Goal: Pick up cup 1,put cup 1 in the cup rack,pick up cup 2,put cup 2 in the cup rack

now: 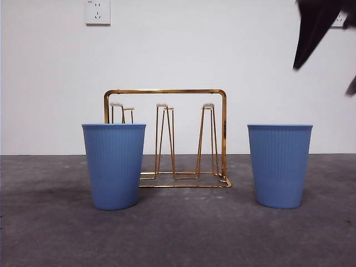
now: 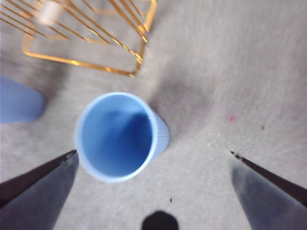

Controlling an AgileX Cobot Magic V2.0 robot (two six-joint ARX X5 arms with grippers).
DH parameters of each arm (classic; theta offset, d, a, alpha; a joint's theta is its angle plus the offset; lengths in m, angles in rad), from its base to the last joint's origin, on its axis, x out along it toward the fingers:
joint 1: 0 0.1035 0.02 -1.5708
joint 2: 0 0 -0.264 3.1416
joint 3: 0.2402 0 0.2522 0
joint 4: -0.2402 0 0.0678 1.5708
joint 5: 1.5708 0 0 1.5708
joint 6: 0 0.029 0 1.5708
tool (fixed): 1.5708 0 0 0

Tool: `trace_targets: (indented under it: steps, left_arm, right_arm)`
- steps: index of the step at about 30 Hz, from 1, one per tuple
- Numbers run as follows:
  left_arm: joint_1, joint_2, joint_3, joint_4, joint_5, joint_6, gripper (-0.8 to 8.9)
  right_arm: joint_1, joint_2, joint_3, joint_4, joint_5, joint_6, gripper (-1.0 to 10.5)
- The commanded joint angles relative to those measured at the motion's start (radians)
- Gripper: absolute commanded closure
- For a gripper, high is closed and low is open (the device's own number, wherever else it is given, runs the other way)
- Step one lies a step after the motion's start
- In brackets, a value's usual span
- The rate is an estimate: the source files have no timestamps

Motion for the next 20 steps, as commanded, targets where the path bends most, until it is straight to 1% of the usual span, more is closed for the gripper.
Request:
trace_targets:
  steps: [1, 4, 10, 12, 15, 16, 19, 20]
  left_arm:
    - [-0.016, 0.011, 0.001, 0.043, 0.004, -0.034, 0.91]
    - [-0.032, 0.030, 0.001, 0.071, 0.004, -0.038, 0.91]
    - [-0.064, 0.068, 0.001, 0.103, 0.003, -0.052, 0.91]
    - [-0.075, 0.079, 0.001, 0.108, 0.003, -0.055, 0.91]
    - [-0.089, 0.089, 0.001, 0.109, 0.003, -0.055, 0.91]
    - [-0.094, 0.090, 0.001, 0.109, 0.003, -0.055, 0.91]
    - [-0.107, 0.090, 0.001, 0.118, -0.004, -0.055, 0.91]
    - [-0.110, 0.090, 0.001, 0.121, -0.004, -0.055, 0.92]
  right_arm:
    - [0.003, 0.054, 0.001, 0.018, 0.000, 0.010, 4.1]
    - [0.027, 0.104, 0.001, 0.034, 0.016, 0.010, 4.1]
    - [0.095, 0.180, 0.001, 0.066, 0.096, 0.010, 4.1]
    - [0.116, 0.203, 0.001, 0.086, 0.135, 0.027, 4.1]
    - [0.140, 0.233, 0.001, 0.100, 0.161, 0.036, 4.2]
    - [0.146, 0.243, 0.001, 0.102, 0.167, 0.037, 4.3]
    - [0.158, 0.272, 0.001, 0.107, 0.182, 0.046, 5.9]
    - [0.158, 0.280, 0.001, 0.108, 0.182, 0.047, 6.2]
